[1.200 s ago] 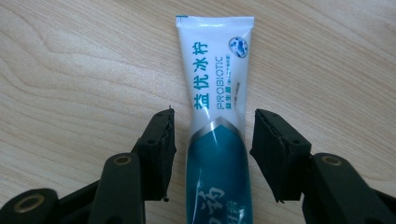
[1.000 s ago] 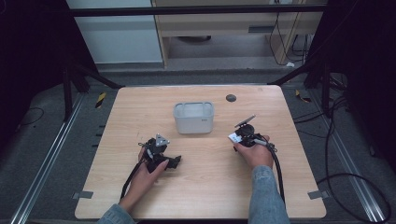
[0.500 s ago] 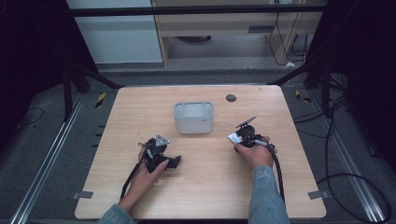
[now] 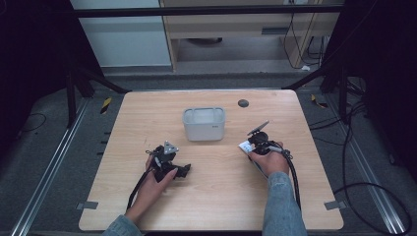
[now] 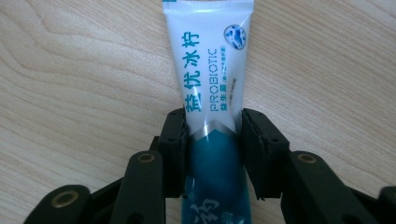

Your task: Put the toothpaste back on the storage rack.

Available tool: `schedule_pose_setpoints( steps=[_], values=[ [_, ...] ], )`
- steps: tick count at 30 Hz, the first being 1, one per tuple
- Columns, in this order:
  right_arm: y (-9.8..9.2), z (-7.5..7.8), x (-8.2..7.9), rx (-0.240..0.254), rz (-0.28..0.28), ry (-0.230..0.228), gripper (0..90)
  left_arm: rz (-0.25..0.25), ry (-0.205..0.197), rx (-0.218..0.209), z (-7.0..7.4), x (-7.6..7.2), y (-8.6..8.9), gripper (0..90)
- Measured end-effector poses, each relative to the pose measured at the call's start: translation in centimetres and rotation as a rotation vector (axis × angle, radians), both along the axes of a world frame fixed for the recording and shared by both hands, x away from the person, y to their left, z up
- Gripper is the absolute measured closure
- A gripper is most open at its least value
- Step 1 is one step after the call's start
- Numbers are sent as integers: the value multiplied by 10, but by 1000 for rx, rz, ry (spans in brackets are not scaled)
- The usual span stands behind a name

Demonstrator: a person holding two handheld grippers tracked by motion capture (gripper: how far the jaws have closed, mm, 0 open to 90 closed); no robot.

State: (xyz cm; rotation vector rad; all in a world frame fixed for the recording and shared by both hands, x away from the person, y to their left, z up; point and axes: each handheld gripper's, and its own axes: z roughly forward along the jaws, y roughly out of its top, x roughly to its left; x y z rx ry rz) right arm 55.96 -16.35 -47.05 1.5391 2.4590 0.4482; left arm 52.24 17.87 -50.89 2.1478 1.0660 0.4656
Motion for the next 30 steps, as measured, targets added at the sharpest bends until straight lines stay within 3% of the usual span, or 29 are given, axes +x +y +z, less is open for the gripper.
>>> schedule_pose_setpoints(
  steps=[5,8,19,30],
  values=[
    [3,1,1,-13,-8,12,665,0,0,0,0,0,0,0],
    [2,6,2,-15,-10,0,747,-1,0,0,0,0,0,0],
    [3,10,0,-29,-18,-11,793,-2,0,0,0,0,0,0],
    [-2,40,-4,-66,-37,-48,802,-1,0,-2,0,0,0,0]
  ],
)
